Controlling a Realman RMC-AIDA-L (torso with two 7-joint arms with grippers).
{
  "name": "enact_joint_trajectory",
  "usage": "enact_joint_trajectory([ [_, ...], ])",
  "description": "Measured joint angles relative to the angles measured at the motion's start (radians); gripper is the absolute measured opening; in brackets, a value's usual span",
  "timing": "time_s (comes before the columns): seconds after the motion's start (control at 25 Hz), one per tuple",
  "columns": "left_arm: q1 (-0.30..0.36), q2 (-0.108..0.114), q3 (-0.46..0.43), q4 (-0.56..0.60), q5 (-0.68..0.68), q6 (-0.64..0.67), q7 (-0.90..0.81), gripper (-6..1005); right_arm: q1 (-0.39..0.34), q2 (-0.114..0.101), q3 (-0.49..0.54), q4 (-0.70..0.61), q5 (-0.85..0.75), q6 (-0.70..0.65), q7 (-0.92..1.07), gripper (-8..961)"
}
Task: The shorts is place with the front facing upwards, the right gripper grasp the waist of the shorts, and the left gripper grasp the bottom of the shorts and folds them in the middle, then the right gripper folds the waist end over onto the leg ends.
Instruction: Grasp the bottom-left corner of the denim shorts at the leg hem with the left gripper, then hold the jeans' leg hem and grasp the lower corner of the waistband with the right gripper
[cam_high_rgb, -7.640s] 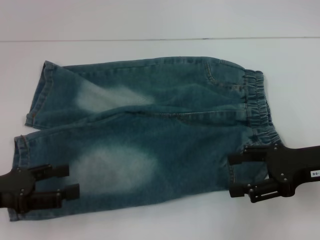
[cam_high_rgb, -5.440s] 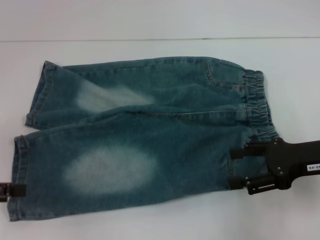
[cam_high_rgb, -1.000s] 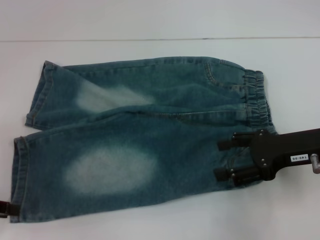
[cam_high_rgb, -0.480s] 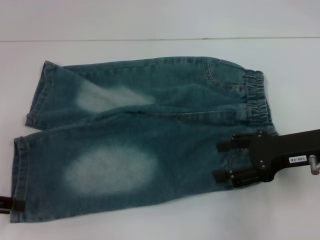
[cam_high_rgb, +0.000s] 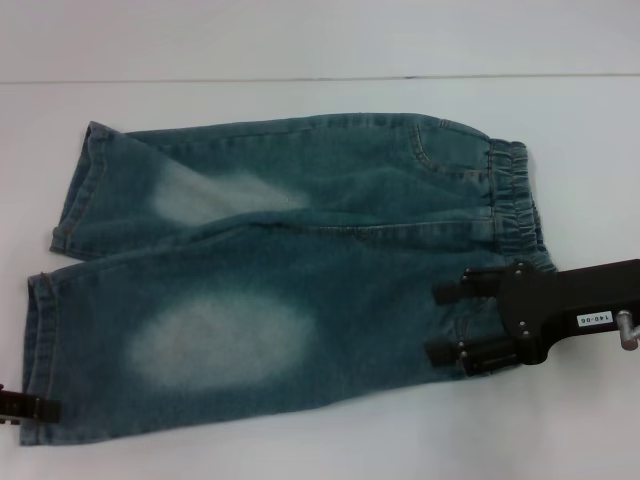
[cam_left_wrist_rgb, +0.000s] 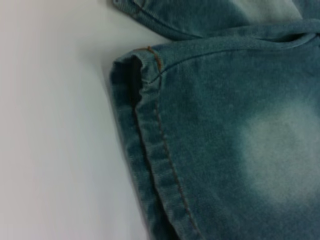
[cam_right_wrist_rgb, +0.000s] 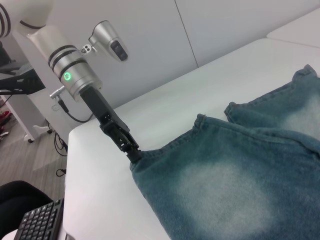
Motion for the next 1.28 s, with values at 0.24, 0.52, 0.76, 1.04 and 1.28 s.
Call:
enact_joint_trajectory([
  [0.24,0.002,-0.002,0.001,0.000,0.005,-0.001,0.006,367,0.000,-0.001,0.000,0.010,0.000,0.004,-0.004,926],
  [0.52,-0.001,-0.006,0.001,0.000,0.006,0.009,0.008,212,0.000,-0.004,0.003,0.012,0.000,0.006,-0.006,914],
  [0.76,-0.006,-0.007,0.001,0.001,0.001,0.011,0.004,48,0.015,-0.012,0.030,0.005,0.008,0.007,0.061,904],
  [1.04,-0.033,0.001,-0.019,0.003,-0.015,0.006,0.000,0,0.051,-0.052,0.058,-0.095,-0.025,0.010,0.300,891],
  [1.28,-0.058,0.012,-0.028,0.001,-0.094,0.002,-0.001,1,0.069,-0.057,0.064,-0.264,-0.232,-0.050,0.409,881],
])
